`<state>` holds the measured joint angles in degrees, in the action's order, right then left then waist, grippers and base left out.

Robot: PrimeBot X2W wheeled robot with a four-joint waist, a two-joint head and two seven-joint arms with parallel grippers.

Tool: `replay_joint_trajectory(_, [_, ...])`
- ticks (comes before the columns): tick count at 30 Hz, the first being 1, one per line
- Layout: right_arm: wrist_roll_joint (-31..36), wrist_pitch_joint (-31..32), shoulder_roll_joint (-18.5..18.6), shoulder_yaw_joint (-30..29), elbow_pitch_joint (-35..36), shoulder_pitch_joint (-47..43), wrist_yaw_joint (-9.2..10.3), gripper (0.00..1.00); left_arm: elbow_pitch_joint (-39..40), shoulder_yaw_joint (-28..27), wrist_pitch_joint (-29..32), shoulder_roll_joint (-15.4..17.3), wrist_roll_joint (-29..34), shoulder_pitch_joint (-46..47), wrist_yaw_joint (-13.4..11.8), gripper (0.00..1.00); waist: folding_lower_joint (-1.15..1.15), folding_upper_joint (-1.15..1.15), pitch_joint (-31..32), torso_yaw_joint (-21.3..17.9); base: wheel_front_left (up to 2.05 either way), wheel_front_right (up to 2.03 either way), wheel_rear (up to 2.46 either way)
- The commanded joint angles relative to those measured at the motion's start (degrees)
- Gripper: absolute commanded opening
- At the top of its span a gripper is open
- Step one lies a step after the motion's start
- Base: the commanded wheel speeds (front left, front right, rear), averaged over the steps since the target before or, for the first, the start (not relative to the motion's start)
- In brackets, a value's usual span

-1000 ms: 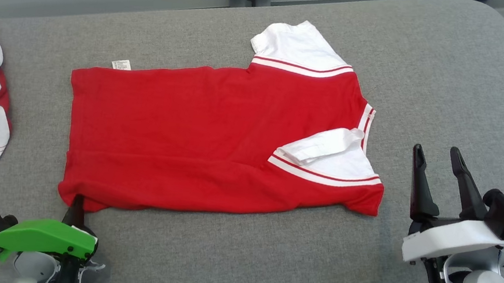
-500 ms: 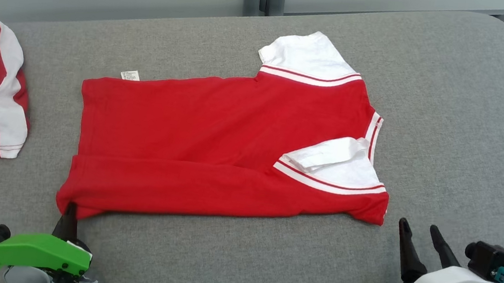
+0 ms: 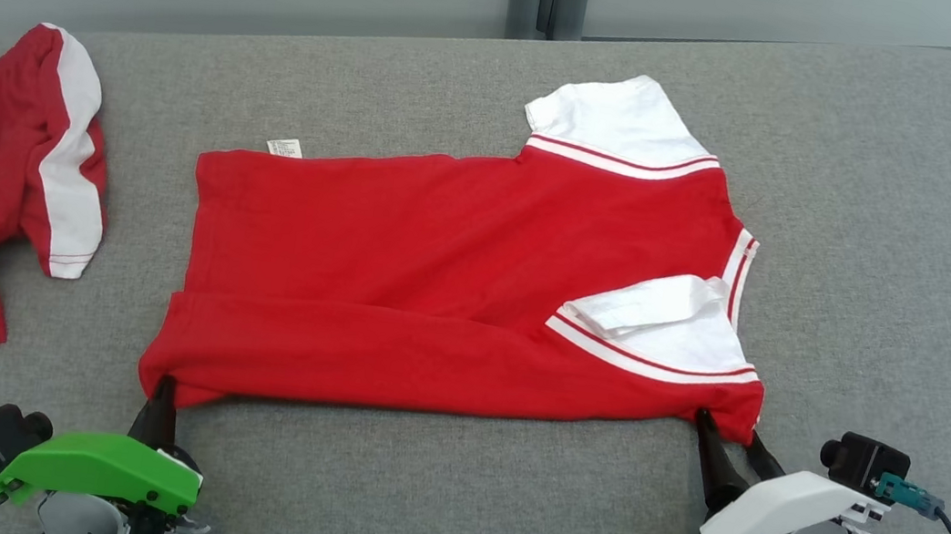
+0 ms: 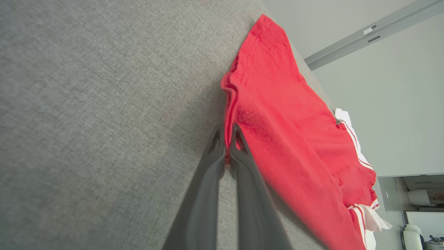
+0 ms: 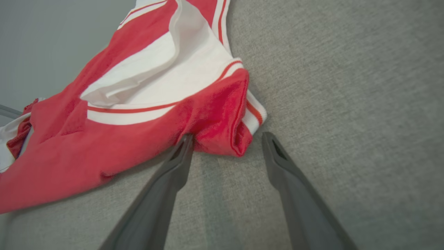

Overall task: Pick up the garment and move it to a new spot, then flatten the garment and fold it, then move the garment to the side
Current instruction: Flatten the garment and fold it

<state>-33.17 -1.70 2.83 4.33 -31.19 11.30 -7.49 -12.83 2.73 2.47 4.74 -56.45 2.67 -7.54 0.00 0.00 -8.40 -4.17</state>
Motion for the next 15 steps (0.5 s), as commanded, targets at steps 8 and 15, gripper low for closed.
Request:
replay_joint_trajectory(8, [-2.85,-3.02,0.12,1.58,-6.60,6.67,0.00,0.29,-0.26,0.16,-0.51,0.13,0.36,1.13,0.21,0.00,0.00,0.00,-0.23,0.88,0.00,0.00,0.00])
replay_joint_trajectory(15, [-3.94,-4.53,2.41,1.31,-6.54,9.30,0.01,0.00,0.15,1.00,-1.00,0.44,1.15,1.20,1.10,0.00,0.00,0.00,-0.33,0.77,0.00,0.00,0.00])
